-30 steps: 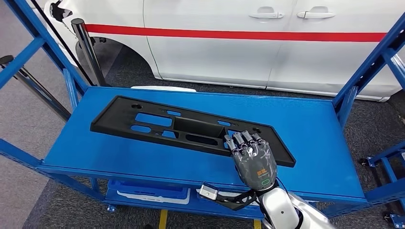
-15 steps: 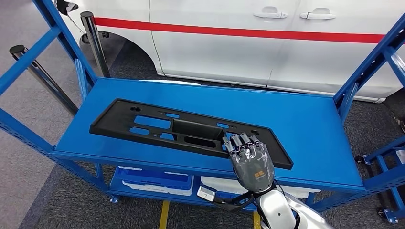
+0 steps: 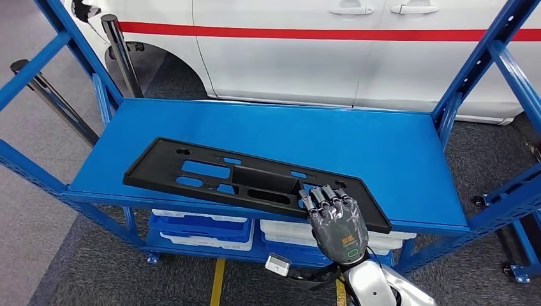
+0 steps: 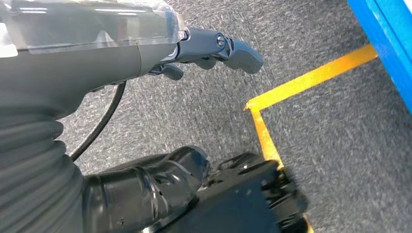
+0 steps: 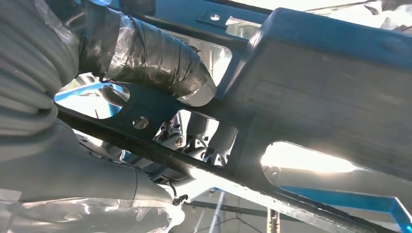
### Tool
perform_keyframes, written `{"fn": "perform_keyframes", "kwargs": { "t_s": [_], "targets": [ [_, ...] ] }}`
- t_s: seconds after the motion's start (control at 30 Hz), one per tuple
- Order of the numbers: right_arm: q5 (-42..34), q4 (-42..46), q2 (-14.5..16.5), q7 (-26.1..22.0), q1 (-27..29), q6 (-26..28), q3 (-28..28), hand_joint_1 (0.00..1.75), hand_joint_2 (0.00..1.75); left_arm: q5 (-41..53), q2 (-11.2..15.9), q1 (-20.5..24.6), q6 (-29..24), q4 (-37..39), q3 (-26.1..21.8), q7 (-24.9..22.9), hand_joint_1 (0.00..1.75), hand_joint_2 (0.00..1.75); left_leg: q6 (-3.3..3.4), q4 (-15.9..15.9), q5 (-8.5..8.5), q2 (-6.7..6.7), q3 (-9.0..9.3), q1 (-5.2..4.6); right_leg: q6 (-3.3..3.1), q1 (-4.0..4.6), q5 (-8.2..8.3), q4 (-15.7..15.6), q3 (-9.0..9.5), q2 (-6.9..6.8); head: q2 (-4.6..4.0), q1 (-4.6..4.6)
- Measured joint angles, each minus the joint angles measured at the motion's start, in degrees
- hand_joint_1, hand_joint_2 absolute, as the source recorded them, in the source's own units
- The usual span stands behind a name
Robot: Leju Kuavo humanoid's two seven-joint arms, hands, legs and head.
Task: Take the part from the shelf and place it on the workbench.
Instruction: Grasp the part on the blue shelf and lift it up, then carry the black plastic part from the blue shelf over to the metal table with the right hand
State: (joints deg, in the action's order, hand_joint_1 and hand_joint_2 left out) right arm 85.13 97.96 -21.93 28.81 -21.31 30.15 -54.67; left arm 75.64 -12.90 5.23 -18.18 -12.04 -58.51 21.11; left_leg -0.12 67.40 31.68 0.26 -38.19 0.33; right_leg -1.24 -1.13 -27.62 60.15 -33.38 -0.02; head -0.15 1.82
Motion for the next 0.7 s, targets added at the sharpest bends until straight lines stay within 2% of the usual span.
{"fn": "perform_keyframes", "kwargs": {
  "t_s": [0.03, 0.07, 0.1, 0.13, 0.23, 0.27, 0.3, 0.37, 0.4, 0.43, 0.47, 0.53, 0.57, 0.6, 0.63, 0.67, 0.7],
  "targets": [
    [0.0, 0.01, 0.05, -0.46, 0.5, 0.3, 0.52, 1.75, 1.75, -0.02, 0.0, 0.01, 0.0, 0.0, 0.0, 0.0, 0.0, 1.75, -0.09, 3.61, 2.06, 0.0, -1.12, 0.02, -0.14, 0.14, 0.31, 0.05, -0.43, -0.09, 0.0, -0.01],
    [0.0, 0.01, 0.14, -1.08, 1.07, 0.57, 1.12, 1.75, 1.75, -0.04, 0.0, 0.0, -0.01, 0.0, 0.0, -0.01, 0.0, 1.75, -0.1, 6.26, 3.2, 0.0, -1.72, 0.02, -0.21, 0.29, 0.62, 0.11, -0.88, -0.16, 0.0, -0.01],
    [0.0, 0.02, 0.28, -1.82, 1.69, 0.83, 1.8, 1.75, 1.75, -0.07, 0.0, -0.02, -0.04, 0.0, 0.0, -0.01, 0.0, 1.75, 0.01, 7.14, 3.28, 0.0, -1.39, -0.01, -0.25, 0.43, 0.92, 0.17, -1.31, -0.2, 0.0, -0.02],
    [0.0, 0.05, 0.47, -2.57, 2.33, 1.07, 2.52, 1.75, 1.75, -0.11, 0.0, -0.03, -0.09, 0.0, -0.01, -0.02, 0.0, 1.75, 0.25, 5.79, 2.33, -0.02, 0.03, -0.07, -0.25, 0.56, 1.16, 0.23, -1.66, -0.2, 0.0, -0.02],
    [0.0, 0.17, 1.26, -4.61, 3.98, 1.78, 5.16, 1.75, 1.75, -0.2, 0.03, 0.12, -0.27, -0.01, -0.02, -0.02, 0.0, 1.75, 1.66, -5.31, -1.33, -0.18, 7.42, -0.62, 0.01, 0.78, 1.87, 0.28, -2.25, -0.18, 0.0, 0.01],
    [0.0, 0.21, 1.58, -5.16, 4.32, 1.99, 6.03, 1.75, 1.75, -0.2, 0.05, 0.17, -0.33, -0.01, -0.02, -0.02, 0.0, 1.75, 2.01, -7.88, -1.81, -0.24, 8.9, -0.86, 0.25, 0.74, 2.18, 0.23, -2.37, -0.19, 0.0, 0.01],
    [0.0, 0.25, 1.89, -5.66, 4.61, 2.18, 6.77, 1.75, 1.75, -0.17, 0.06, 0.2, -0.4, -0.01, -0.02, -0.02, 0.0, 1.75, 2.23, -9.16, -1.89, -0.28, 9.43, -1.04, 0.56, 0.63, 2.53, 0.14, -2.48, -0.21, 0.0, 0.01],
    [0.0, 0.32, 2.45, -6.71, 5.19, 2.55, 7.9, 1.75, 1.75, -0.11, 0.04, 0.17, -0.5, 0.0, -0.02, -0.02, 0.0, 1.75, 2.47, -9.85, -2.67, -0.26, 9.23, -1.19, 1.21, 0.5, 3.3, -0.28, -2.54, -0.2, 0.0, 0.0],
    [0.0, 0.34, 2.65, -7.24, 5.58, 2.69, 8.4, 1.75, 1.75, -0.09, 0.02, 0.14, -0.56, 0.0, -0.02, -0.03, 0.0, 1.75, 2.68, -10.45, -3.32, -0.12, 9.18, -1.05, 1.49, 0.51, 3.09, -0.17, -2.69, -0.15, 0.0, 0.02],
    [0.0, 0.38, 2.81, -7.76, 5.94, 2.84, 8.89, 1.75, 1.75, -0.09, 0.01, 0.14, -0.6, 0.0, -0.02, -0.03, 0.0, 1.75, 2.98, -11.03, -4.06, 0.02, 9.05, -0.87, 1.71, 0.57, 2.01, 0.7, -3.08, -0.07, 0.0, 0.06],
    [0.0, 0.41, 2.91, -8.16, 6.26, 2.97, 9.33, 1.75, 1.75, -0.1, -0.02, 0.16, -0.64, 0.0, -0.02, -0.03, 0.0, 1.75, 3.19, -11.53, -4.79, 0.16, 8.77, -0.69, 1.9, 0.59, 0.06, 2.64, -3.83, 0.0, 0.0, 0.09],
    [0.0, 0.44, 3.17, -8.76, 6.85, 3.2, 10.15, 1.75, 1.75, -0.09, -0.05, 0.23, -0.68, 0.0, -0.02, -0.03, 0.0, 1.75, 3.43, -11.59, -5.8, 0.3, 7.58, -0.62, 2.25, 0.43, -4.96, 9.39, -6.05, 0.06, 0.0, 0.12],
    [0.0, 0.44, 3.36, -8.99, 7.2, 3.27, 10.51, 1.75, 1.75, -0.09, -0.07, 0.22, -0.68, 0.0, -0.02, -0.04, 0.0, 1.75, 3.36, -11.35, -6.15, 0.32, 6.87, -0.63, 2.46, 0.3, -6.5, 12.59, -6.86, 0.05, 0.0, 0.1],
    [0.0, 0.44, 3.6, -9.32, 7.59, 3.32, 10.87, 1.75, 1.75, -0.09, -0.1, 0.19, -0.68, 0.0, -0.02, -0.04, 0.0, 1.75, 3.26, -11.02, -6.45, 0.35, 6.12, -0.61, 2.7, 0.11, -6.84, 14.39, -6.9, 0.04, 0.0, 0.11],
    [0.0, 0.43, 3.88, -9.78, 7.95, 3.38, 11.24, 1.75, 1.75, -0.08, -0.13, 0.18, -0.68, 0.0, -0.02, -0.04, 0.0, 1.75, 3.08, -10.6, -6.72, 0.38, 5.35, -0.54, 2.97, -0.12, -6.1, 14.21, -5.96, 0.02, 0.0, 0.11],
    [0.0, 0.42, 4.16, -10.27, 8.19, 3.43, 11.57, 1.75, 1.75, -0.06, -0.19, 0.18, -0.68, 0.0, -0.02, -0.04, 0.0, 1.75, 2.88, -10.09, -6.91, 0.39, 4.62, -0.44, 3.23, -0.38, -4.68, 11.93, -4.0, -0.01, 0.0, 0.11],
    [0.0, 0.4, 4.47, -10.77, 8.35, 3.47, 11.88, 1.75, 1.75, -0.04, -0.24, 0.22, -0.68, 0.0, -0.02, -0.04, 0.0, 1.75, 2.63, -9.44, -7.04, 0.4, 3.88, -0.34, 3.52, -0.68, -3.56, 8.28, -1.41, -0.05, 0.0, 0.11]
  ]
}}
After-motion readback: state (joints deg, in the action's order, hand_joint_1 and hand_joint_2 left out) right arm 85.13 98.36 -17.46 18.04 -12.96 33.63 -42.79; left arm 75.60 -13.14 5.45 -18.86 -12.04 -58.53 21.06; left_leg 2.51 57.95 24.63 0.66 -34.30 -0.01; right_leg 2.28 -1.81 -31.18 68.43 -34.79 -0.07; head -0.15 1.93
